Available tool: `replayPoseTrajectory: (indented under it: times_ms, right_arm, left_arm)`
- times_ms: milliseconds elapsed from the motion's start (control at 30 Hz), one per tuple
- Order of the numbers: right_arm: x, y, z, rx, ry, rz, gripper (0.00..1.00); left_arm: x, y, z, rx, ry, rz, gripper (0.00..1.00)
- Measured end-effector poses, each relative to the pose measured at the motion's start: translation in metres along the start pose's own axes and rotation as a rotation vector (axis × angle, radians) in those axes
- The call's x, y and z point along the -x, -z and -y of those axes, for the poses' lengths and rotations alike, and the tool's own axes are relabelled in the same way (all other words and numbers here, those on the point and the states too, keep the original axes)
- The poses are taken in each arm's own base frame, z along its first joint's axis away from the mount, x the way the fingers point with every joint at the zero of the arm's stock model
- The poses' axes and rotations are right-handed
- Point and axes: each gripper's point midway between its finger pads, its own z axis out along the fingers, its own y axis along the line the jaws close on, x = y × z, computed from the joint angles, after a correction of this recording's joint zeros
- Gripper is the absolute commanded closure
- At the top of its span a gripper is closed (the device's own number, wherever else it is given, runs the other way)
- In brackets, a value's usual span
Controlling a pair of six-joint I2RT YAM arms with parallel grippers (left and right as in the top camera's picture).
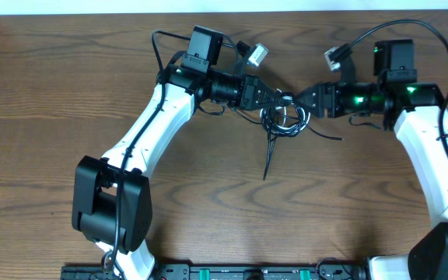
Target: Untangle cables
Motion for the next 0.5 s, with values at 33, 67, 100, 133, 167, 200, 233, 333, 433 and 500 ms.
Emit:
replayPoseTrajectory:
  times_ms: [33, 67, 100, 133, 167, 200, 233, 333, 433, 500]
  right_arm:
    - [-0.004, -0.002, 0.001, -0.016, 0.005, -0.016, 0.43]
    - [-0.008, -0.004, 0.002, -0.028, 0.01, -0.031, 0.44]
    - [-0.011, -0.005, 0.002, -0.037, 0.014, -0.044, 0.45]
    - [-0.014, -0.006, 0.003, -0.044, 0.02, -0.056, 0.46]
    - [-0.015, -0.007, 0.004, -0.051, 0.025, -0.063, 0.47]
    - [-0.018, -0.007, 0.005, -0.059, 0.034, -0.075, 0.47]
    - [-0.019, -0.007, 0.006, -0.063, 0.039, -0.079, 0.48]
    - [-0.019, -0.01, 0.012, -0.081, 0.068, -0.083, 0.51]
    - [-0.018, -0.015, 0.022, -0.104, 0.098, -0.076, 0.53]
    - [-0.018, -0.021, 0.03, -0.114, 0.107, -0.07, 0.58]
  left_arm:
    - [0.0, 0.0, 0.0, -0.001, 0.002, 0.0, 0.92]
    - [0.0, 0.0, 0.0, -0.002, 0.003, -0.001, 0.92]
    - [0.0, 0.0, 0.0, -0.002, 0.003, -0.001, 0.92]
    - [0.0, 0.0, 0.0, -0.003, 0.003, -0.001, 0.92]
    - [0.0, 0.0, 0.0, -0.003, 0.003, -0.001, 0.92]
    - [0.0, 0.0, 0.0, -0.003, 0.003, -0.001, 0.92]
    - [0.0, 0.0, 0.0, -0.003, 0.003, -0.001, 0.92]
    - [0.001, 0.0, 0.001, -0.004, 0.008, 0.003, 0.92]
    - [0.005, 0.0, 0.002, -0.007, 0.024, 0.014, 0.92]
    - [0.008, 0.0, 0.003, -0.011, 0.039, 0.022, 0.92]
